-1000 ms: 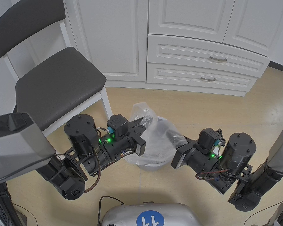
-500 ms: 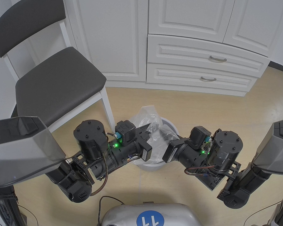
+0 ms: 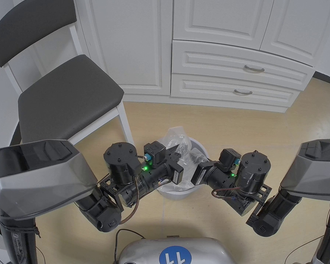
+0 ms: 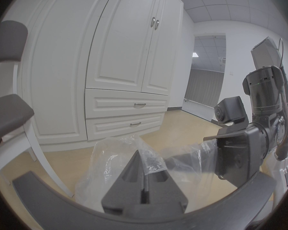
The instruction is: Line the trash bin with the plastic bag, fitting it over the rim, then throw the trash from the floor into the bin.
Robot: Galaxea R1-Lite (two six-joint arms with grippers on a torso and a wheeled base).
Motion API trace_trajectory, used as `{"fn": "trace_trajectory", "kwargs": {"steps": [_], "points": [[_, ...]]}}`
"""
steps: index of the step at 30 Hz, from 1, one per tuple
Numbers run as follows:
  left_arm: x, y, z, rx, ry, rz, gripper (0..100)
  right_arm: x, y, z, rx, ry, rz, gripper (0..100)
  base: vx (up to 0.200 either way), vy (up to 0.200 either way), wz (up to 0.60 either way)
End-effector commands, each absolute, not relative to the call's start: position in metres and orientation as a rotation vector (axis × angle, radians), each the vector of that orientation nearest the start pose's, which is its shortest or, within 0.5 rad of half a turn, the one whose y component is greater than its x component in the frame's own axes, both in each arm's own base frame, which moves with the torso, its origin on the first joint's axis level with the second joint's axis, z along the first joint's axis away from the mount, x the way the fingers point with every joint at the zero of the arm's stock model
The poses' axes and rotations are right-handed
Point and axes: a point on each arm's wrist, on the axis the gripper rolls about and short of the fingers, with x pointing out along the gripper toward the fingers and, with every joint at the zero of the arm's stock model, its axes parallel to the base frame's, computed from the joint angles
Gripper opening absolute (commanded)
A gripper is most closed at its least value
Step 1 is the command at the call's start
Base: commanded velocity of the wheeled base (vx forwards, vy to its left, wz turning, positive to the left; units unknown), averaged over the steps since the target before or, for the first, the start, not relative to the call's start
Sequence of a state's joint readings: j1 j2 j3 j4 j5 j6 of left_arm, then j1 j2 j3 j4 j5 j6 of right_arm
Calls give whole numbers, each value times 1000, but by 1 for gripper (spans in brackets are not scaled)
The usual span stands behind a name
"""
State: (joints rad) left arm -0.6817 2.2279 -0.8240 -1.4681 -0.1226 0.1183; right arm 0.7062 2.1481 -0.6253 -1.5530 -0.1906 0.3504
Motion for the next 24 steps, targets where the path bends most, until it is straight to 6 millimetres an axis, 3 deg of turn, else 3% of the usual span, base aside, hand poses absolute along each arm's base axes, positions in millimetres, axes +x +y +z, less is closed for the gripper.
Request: {"fn": "trace_trajectory", "kwargs": {"steps": [1, 9, 18, 24], "points": [[309, -253, 64, 96, -73, -797, 0, 282, 221, 71, 359, 68, 488, 0, 0, 0, 0], [326, -266, 41, 66, -53, -787, 0, 304, 218, 55, 383, 78, 452, 0, 0, 0, 0], [346, -271, 29, 35, -58, -730, 0, 327, 222, 26, 410, 103, 411, 0, 0, 0, 0], [353, -276, 20, 7, -53, -730, 0, 337, 220, 19, 426, 100, 393, 0, 0, 0, 0]]}}
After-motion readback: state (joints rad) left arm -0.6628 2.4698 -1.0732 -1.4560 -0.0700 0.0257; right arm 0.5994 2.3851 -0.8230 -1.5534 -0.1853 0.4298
